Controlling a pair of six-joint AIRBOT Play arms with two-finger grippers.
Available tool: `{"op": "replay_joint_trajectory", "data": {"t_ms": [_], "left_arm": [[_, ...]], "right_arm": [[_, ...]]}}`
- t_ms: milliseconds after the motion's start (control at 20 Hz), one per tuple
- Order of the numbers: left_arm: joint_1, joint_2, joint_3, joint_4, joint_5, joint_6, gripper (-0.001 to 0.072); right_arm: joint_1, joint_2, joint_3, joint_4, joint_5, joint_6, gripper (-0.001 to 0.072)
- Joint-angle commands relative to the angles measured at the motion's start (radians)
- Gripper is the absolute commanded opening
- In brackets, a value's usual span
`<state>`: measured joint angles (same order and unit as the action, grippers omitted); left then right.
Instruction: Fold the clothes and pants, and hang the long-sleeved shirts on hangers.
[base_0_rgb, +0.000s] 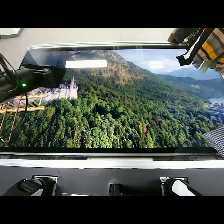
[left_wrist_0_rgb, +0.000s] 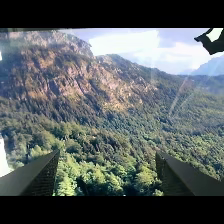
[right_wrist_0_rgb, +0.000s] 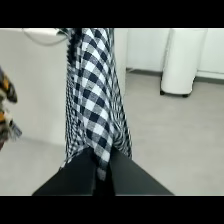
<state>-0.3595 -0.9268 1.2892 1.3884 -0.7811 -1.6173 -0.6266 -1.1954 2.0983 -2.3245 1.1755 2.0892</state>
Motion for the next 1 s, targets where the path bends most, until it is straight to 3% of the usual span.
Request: {"op": "replay_joint_trajectory", "data": {"t_ms": [0,100,450,500,550,600,650,800,950], "left_arm": [[0.000,-0.019,0.001,0.000,-0.001,-0.020,0.0710],[0.000,-0.029,0.001,0.000,-0.003,-0.061,0.0710],[0.000,-0.053,0.001,0.000,-0.004,-0.060,0.0710],[0.001,-0.054,0.001,0.000,-0.004,-0.060,0.0710],[0.001,-0.053,0.001,0.000,-0.004,-0.060,0.0709],[0.001,-0.053,0.001,0.000,-0.003,-0.060,0.0710],[0.003,-0.051,0.001,0.000,-0.003,-0.060,0.0709],[0.005,-0.041,0.001,0.004,-0.004,-0.060,0.0701],[0.005,-0.023,0.001,0.011,-0.031,-0.060,0.0700]], "right_arm": [[-0.090,-0.006,0.008,0.010,-0.086,0.052,0.0028],[-0.139,-0.006,0.008,0.010,-0.111,0.076,0.0028],[-0.261,-0.008,-0.011,0.094,-0.096,0.074,0.0042],[-0.261,-0.006,-0.011,0.106,-0.071,0.069,0.0157],[-0.261,-0.001,-0.011,0.122,-0.041,0.069,0.0336],[-0.261,0.009,-0.011,0.130,-0.013,0.069,0.0469],[-0.261,0.025,-0.011,0.132,0.014,0.068,0.0534],[-0.261,0.119,-0.011,0.119,-0.014,0.047,0.0540],[-0.261,0.250,-0.011,0.224,-0.202,0.047,0.0539]]}}
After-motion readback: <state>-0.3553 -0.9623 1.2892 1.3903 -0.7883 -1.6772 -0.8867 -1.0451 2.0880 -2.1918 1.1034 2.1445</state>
